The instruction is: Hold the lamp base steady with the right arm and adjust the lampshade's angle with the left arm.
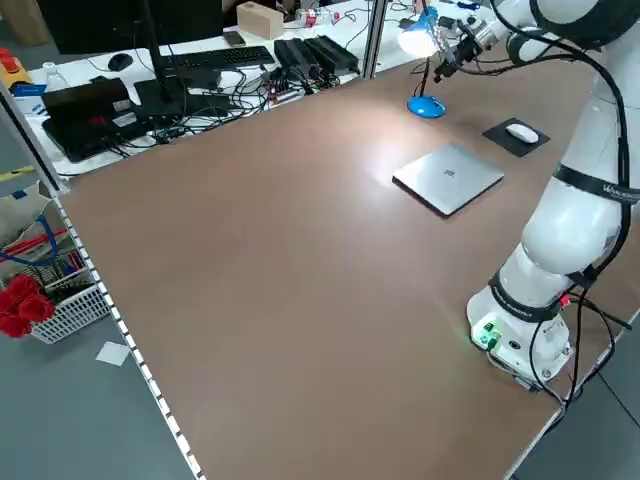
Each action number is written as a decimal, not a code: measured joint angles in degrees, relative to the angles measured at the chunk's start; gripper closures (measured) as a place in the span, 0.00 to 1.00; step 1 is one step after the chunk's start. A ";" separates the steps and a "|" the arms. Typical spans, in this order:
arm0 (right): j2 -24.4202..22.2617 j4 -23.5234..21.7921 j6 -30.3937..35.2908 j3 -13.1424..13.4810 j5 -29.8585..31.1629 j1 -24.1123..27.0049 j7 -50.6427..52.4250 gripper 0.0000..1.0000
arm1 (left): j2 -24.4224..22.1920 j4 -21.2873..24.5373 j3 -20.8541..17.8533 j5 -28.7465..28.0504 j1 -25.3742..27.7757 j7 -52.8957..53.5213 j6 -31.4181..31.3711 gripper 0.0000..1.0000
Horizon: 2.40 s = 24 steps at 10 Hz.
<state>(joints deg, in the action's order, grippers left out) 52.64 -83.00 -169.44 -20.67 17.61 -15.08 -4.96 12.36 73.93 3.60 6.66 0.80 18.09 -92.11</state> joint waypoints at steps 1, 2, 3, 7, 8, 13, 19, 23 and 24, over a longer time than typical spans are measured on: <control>1.55 1.61 0.00 0.56 0.00 -0.85 -0.07 0.02 | 0.76 0.00 1.50 0.46 -0.05 3.15 -0.28 0.01; 3.08 3.21 -0.03 1.78 0.00 -2.11 -0.35 0.06 | 1.62 0.00 3.43 0.89 -0.13 4.53 -0.94 0.01; 4.55 4.80 -0.31 3.40 0.00 -3.72 -1.19 0.08 | 2.65 -0.01 5.45 1.72 -0.25 4.99 -2.21 0.01; 7.29 8.53 -0.78 5.24 0.00 -5.83 -2.13 0.52 | 7.15 -0.07 14.96 2.39 -0.85 6.33 -10.59 0.01; 7.56 8.70 -0.78 5.24 0.00 -5.86 -2.15 0.57 | 8.18 -0.08 17.62 2.40 -0.88 7.97 -12.97 0.01; 9.67 11.15 -1.16 5.33 0.00 -5.93 -2.36 0.75 | 14.55 -1.23 22.72 2.42 -3.51 15.62 -25.07 0.02; 10.23 11.72 -1.37 5.35 0.00 -5.94 -2.49 0.79 | 24.28 -9.12 25.04 2.54 -7.00 28.13 -27.37 0.02; 10.42 11.87 -1.62 5.51 0.03 -5.95 -2.55 0.85 | 27.00 -10.77 25.05 2.55 -8.79 35.24 -27.32 0.01; 10.48 11.87 -1.86 5.54 0.03 -5.97 -2.62 0.85 | 27.70 -10.83 25.01 3.68 -8.57 35.90 -27.32 0.01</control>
<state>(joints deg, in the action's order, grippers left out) 63.12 -71.13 -171.31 -15.13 17.64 -21.04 -7.58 40.05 63.10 28.61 10.34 -7.77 53.99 -119.42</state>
